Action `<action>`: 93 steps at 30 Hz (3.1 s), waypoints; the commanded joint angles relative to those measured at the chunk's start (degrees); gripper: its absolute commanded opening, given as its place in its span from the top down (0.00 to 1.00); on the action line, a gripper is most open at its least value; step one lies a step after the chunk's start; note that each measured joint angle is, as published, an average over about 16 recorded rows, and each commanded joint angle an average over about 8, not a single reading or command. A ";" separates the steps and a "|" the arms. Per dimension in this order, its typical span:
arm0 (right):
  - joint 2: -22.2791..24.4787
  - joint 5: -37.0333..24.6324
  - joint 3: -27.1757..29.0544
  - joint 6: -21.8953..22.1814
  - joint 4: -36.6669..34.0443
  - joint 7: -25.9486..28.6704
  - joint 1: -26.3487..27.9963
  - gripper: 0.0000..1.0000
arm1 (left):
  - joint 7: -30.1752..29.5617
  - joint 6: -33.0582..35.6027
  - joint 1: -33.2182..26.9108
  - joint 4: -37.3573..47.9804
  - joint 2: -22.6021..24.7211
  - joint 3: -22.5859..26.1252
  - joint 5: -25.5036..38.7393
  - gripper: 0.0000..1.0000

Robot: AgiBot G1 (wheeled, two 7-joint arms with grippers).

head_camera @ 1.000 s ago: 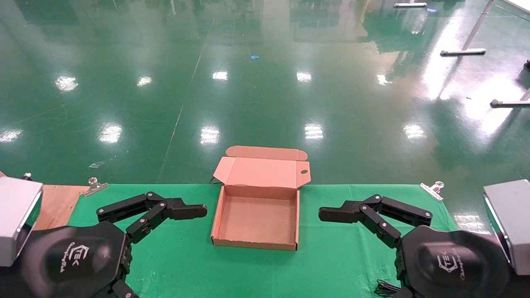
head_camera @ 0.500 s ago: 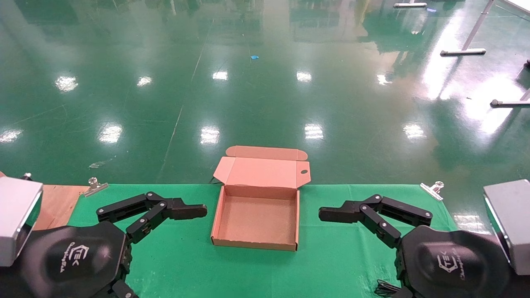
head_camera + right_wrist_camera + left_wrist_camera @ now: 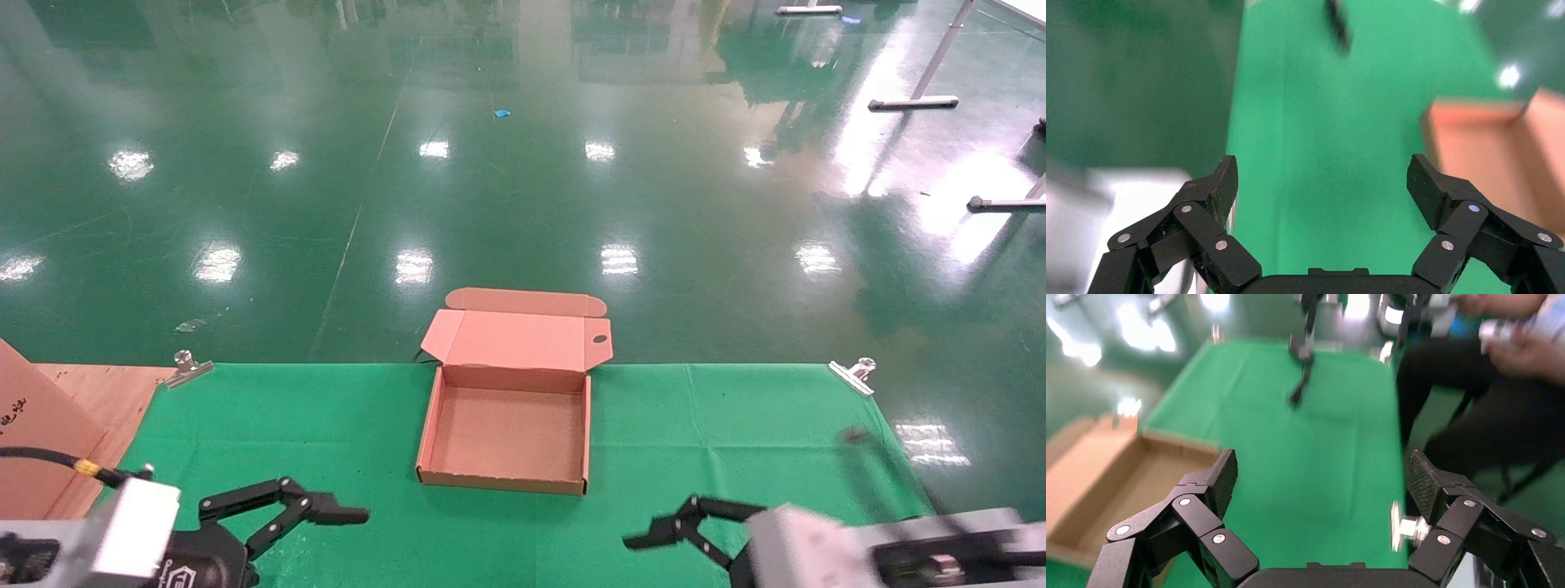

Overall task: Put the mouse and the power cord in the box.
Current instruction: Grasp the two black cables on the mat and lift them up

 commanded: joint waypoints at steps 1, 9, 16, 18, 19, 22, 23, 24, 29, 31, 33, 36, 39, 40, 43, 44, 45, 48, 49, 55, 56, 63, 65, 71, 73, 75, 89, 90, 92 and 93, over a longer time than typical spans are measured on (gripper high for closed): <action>-1.10 -5.93 -2.74 -1.01 0.27 0.09 2.94 0.00 | 1.45 0.42 -1.14 1.84 0.04 1.29 2.75 0.00; -7.04 -27.74 -15.26 -0.03 -4.93 -1.52 10.34 0.00 | 10.72 -3.14 -8.32 13.64 4.24 9.53 22.70 0.00; -11.90 -37.43 -19.48 5.51 -16.07 -7.98 11.84 0.00 | 18.68 -10.08 -14.68 26.44 8.56 14.46 36.26 0.00; -13.16 -38.74 -19.98 7.58 -19.82 -10.27 11.89 0.00 | 20.74 -12.08 -16.36 29.91 9.60 15.40 38.90 0.00; -13.75 -39.21 -20.16 8.58 -21.66 -11.42 11.91 0.00 | 21.67 -13.01 -17.11 31.57 10.06 15.77 39.92 0.00; -15.67 -40.29 -20.58 11.41 -27.35 -14.89 12.19 0.00 | 24.22 -15.63 -19.16 36.52 11.54 16.52 42.14 0.00; -16.34 -40.47 -20.66 12.20 -29.27 -16.00 12.35 0.00 | 25.05 -16.39 -19.74 38.11 12.03 16.65 42.58 0.00; -17.00 -40.58 -20.72 12.93 -31.18 -17.09 12.54 0.00 | 25.87 -17.08 -20.29 39.61 12.53 16.77 42.94 0.00; -20.11 -40.52 -20.64 16.07 -40.19 -21.82 13.81 0.00 | 29.48 -19.53 -22.40 45.86 14.76 17.08 43.86 0.00; -21.25 -40.32 -20.47 17.25 -43.46 -23.48 14.40 0.00 | 30.81 -20.08 -23.02 47.79 15.50 17.11 43.94 0.00; -22.36 -40.14 -20.31 18.44 -46.56 -25.07 15.03 0.00 | 32.06 -20.39 -23.59 49.49 16.09 17.05 43.88 0.00; -23.84 -39.88 -20.09 19.91 -50.70 -27.36 16.00 0.00 | 33.71 -20.50 -24.31 51.64 16.74 16.92 43.66 0.00; -25.09 -39.82 -20.04 21.04 -54.26 -29.55 16.86 0.00 | 34.94 -20.42 -24.91 53.53 17.17 16.88 43.56 0.00; -25.42 -39.78 -20.02 21.31 -55.30 -30.23 17.07 0.00 | 35.26 -20.42 -25.07 54.09 17.29 16.91 43.61 0.00; -26.20 -39.62 -19.95 21.98 -58.19 -32.13 17.51 0.00 | 36.19 -20.59 -25.33 55.60 17.78 17.22 44.05 0.00; -26.39 -39.55 -19.91 22.20 -59.08 -32.70 17.60 0.00 | 36.48 -20.73 -25.34 56.04 17.97 17.37 44.27 0.00; -26.55 -39.46 -19.86 22.40 -59.92 -33.24 17.67 0.00 | 36.75 -20.94 -25.32 56.46 18.17 17.54 44.52 0.00; -26.86 -39.16 -19.67 22.94 -62.14 -34.71 17.88 0.00 | 37.41 -21.96 -25.18 57.54 18.80 18.14 45.41 0.00; -26.92 -39.06 -19.61 23.11 -62.78 -35.16 17.97 0.00 | 37.57 -22.41 -25.14 57.85 18.98 18.31 45.68 0.00; -27.24 -38.83 -19.44 23.84 -65.99 -37.44 18.58 0.16 | 38.07 -25.29 -25.42 59.42 19.62 18.94 46.72 0.01; -27.33 -38.88 -19.48 23.95 -66.44 -37.73 18.65 0.26 | 38.13 -25.61 -25.52 59.63 19.68 18.98 46.80 0.08; -28.18 -39.52 -19.90 24.69 -68.79 -39.33 19.05 0.97 | 38.86 -26.09 -26.07 60.76 19.86 18.96 46.79 0.95; -28.45 -39.66 -20.00 24.90 -69.25 -39.70 19.15 1.00 | 39.09 -25.99 -26.15 61.00 19.88 18.89 46.69 1.00; -28.97 -39.77 -20.07 25.55 -70.47 -40.58 19.33 1.00 | 39.50 -25.87 -26.26 61.69 19.85 18.71 46.43 1.00; -29.00 -39.72 -20.03 25.73 -70.83 -40.81 19.35 1.00 | 39.60 -25.92 -26.29 61.86 19.82 18.69 46.40 1.00; -29.01 -39.65 -19.98 25.87 -71.17 -41.02 19.35 1.00 | 39.70 -25.96 -26.31 62.00 19.79 18.67 46.38 1.00; -29.41 -39.42 -19.82 26.01 -72.44 -41.57 20.05 1.00 | 40.33 -25.70 -26.41 62.46 19.94 18.46 46.08 1.00; -29.46 -39.42 -19.82 26.00 -72.49 -41.54 20.14 1.00 | 40.34 -25.70 -26.41 62.50 19.94 18.44 46.05 1.00; -29.53 -39.40 -19.80 25.98 -72.59 -41.49 20.31 1.00 | 40.32 -25.68 -26.40 62.59 19.94 18.40 46.00 1.00; -29.56 -39.37 -19.78 25.96 -72.63 -41.48 20.39 1.00 | 40.32 -25.66 -26.38 62.63 19.94 18.39 45.98 1.00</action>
